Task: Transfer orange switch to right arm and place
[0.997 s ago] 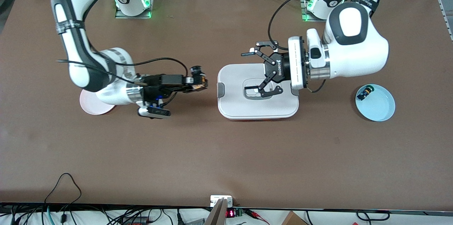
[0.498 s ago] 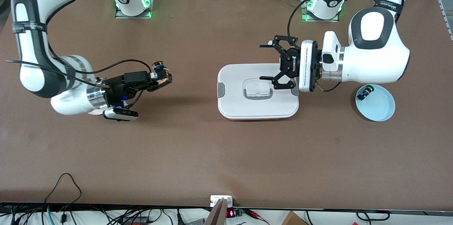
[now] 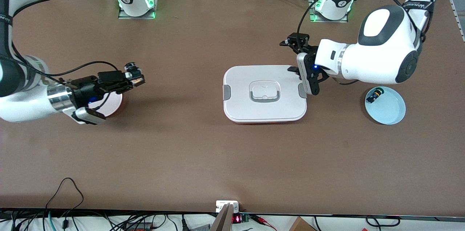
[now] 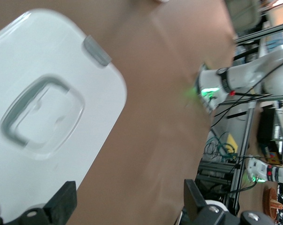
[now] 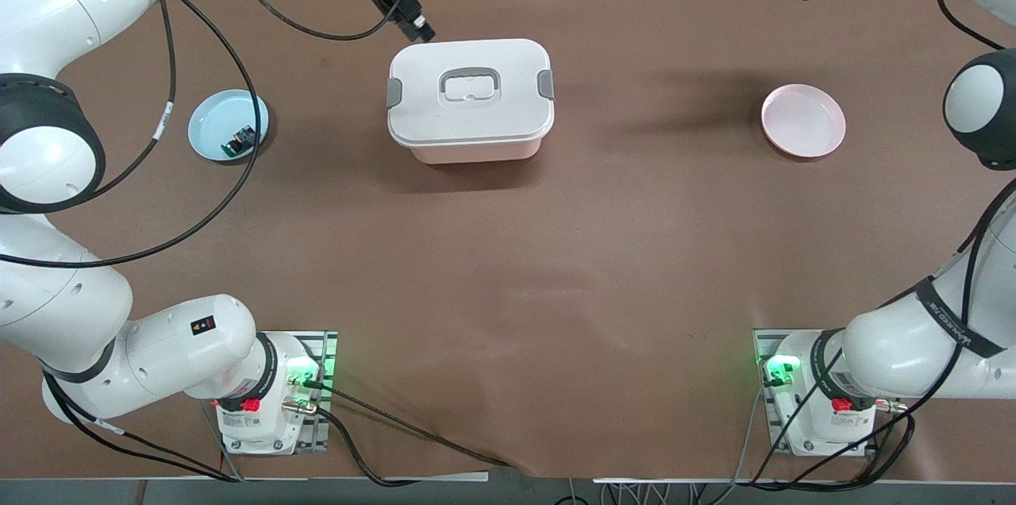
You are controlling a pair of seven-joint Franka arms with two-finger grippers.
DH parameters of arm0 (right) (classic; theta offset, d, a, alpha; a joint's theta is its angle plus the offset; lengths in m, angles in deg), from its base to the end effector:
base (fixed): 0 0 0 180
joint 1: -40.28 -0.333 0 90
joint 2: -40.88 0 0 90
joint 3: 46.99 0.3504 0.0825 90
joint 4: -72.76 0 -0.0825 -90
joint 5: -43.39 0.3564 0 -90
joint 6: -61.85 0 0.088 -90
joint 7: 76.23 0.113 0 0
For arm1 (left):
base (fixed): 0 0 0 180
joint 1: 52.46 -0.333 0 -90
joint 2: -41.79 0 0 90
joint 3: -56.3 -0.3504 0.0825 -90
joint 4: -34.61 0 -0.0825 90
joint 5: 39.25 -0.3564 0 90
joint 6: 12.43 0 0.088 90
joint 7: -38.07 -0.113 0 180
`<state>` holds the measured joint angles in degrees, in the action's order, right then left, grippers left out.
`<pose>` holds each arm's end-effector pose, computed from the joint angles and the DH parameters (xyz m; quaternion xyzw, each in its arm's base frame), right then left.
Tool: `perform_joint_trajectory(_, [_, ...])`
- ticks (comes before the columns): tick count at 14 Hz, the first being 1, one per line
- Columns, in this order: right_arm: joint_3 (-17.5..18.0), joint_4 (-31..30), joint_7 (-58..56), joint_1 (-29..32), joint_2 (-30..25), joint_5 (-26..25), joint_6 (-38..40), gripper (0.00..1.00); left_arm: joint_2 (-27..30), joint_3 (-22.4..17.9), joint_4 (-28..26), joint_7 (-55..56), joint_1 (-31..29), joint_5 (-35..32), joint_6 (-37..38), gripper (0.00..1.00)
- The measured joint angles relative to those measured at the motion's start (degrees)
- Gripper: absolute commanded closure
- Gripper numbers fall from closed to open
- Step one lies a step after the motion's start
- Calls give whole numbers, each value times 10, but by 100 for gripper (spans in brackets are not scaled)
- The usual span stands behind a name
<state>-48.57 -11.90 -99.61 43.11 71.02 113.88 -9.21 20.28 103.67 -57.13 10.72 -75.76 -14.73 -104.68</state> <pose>0.6365 0.0831 0.4577 -0.7565 -0.0958 0.1591 0.6270 0.5527 -0.2205 0.5109 0.8543 -0.3728 -0.1104 0.3450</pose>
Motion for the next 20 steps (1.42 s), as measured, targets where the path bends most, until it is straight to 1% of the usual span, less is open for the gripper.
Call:
perform_joint_trajectory(3, [0, 45, 0, 28, 0, -106, 22, 100, 0, -4, 23, 106, -2, -125, 68, 0])
perform_joint_trajectory(5, [0, 74, 0, 37, 0, -186, 24, 100, 0, -9, 37, 158, -5, -198, 96, 0])
perform_joint_trajectory(6, [1, 91, 0, 37, 0, -227, 24, 100, 3, -19, 44, 186, -3, -218, 107, 0])
perform_joint_trajectory(7, [3, 108, 0, 37, -1, -268, 24, 100, 10, -45, 50, 212, 10, -227, 114, 0])
perform_joint_trajectory(8, [6, 123, 0, 35, -3, -304, 24, 100, 22, -95, 53, 226, 40, -228, 116, 0])
perform_joint_trajectory(10, [8, 148, 0, 25, -14, -381, 22, 100, 55, -222, 59, 241, 128, -230, 115, 0])
perform_joint_trajectory(11, [8, 155, 0, 14, -25, -429, 14, 100, 72, -284, 60, 255, 169, -231, 110, 0])
perform_joint_trajectory(12, [8, 155, 1, -1, -39, -482, -1, 100, 89, -336, 60, 266, 200, -231, 91, 0])
perform_joint_trajectory(13, [8, 148, 3, -16, -55, -530, -21, 100, 105, -375, 59, 269, 218, -232, 65, 0])
perform_joint_trajectory(14, [8, 132, 5, -29, -73, -570, -45, 100, 119, -401, 56, 269, 226, -232, 45, 0])
perform_joint_trajectory(15, [8, 103, 6, -39, -92, -607, -77, 100, 134, -418, 49, 269, 229, -232, 33, 0])
perform_joint_trajectory(16, [8, 66, 6, -45, -112, -641, -114, 100, 148, -429, 39, 269, 230, -232, 22, 0])
perform_joint_trajectory(18, [7, -27, 7, -53, -148, -688, -206, 100, 181, -439, 6, 269, 230, -240, -5, 0])
perform_joint_trajectory(19, [2, -73, 7, -59, -161, -702, -254, 100, 197, -439, -11, 270, 231, -249, -11, 0])
perform_joint_trajectory(20, [-11, -115, 8, -69, -169, -710, -300, 100, 210, -439, -25, 270, 232, -253, -14, 0])
